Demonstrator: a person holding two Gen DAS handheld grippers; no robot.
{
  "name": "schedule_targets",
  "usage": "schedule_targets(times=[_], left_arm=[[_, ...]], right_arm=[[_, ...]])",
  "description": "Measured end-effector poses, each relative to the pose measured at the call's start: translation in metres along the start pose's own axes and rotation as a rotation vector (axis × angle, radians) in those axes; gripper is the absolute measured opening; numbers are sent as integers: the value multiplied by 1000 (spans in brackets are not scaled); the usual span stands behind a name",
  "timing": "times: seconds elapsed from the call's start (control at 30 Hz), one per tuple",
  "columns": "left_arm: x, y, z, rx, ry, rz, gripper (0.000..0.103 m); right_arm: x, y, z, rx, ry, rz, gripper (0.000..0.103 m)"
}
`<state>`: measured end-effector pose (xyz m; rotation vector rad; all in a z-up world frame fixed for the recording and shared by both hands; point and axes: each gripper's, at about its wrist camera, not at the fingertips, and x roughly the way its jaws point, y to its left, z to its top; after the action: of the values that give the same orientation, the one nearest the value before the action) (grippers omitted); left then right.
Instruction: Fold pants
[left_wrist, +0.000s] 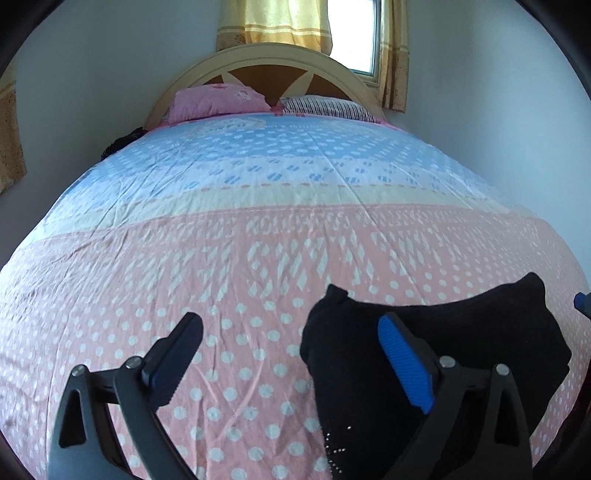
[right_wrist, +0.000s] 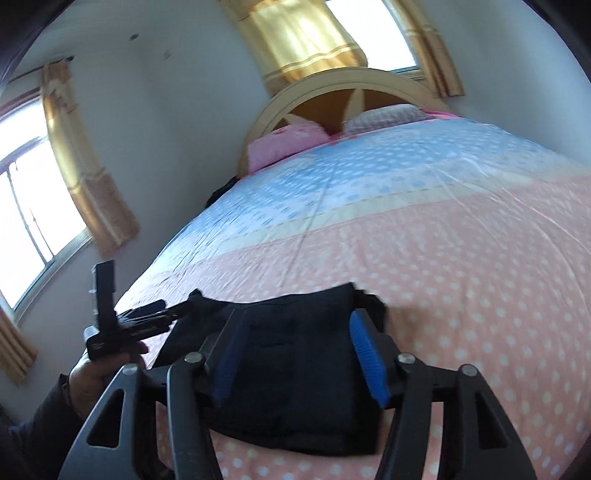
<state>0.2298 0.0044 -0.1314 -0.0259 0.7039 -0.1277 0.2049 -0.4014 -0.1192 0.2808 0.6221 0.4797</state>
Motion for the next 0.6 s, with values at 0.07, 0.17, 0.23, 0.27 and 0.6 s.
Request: schedule_targets(times=[0.07,0.17,0.23,0.27,0.6], left_arm=[[7,1,-2,-4,19,2,101],[19,-1,-10,9,41,7,101],[18,0,-12,-15,45,-12,101],[15,0,-12,-18,45,-17,101],[-26,-23,-37,61,20,-14,102]], right_arm=[[17,3,3,-11,30,29,59],[53,-9,2,34,129,-8,59],[65,-16,-1,50,167,-35,59],[63,-17,-1,50,159,-28,59],[26,7,-21,-97,131,-85,59]])
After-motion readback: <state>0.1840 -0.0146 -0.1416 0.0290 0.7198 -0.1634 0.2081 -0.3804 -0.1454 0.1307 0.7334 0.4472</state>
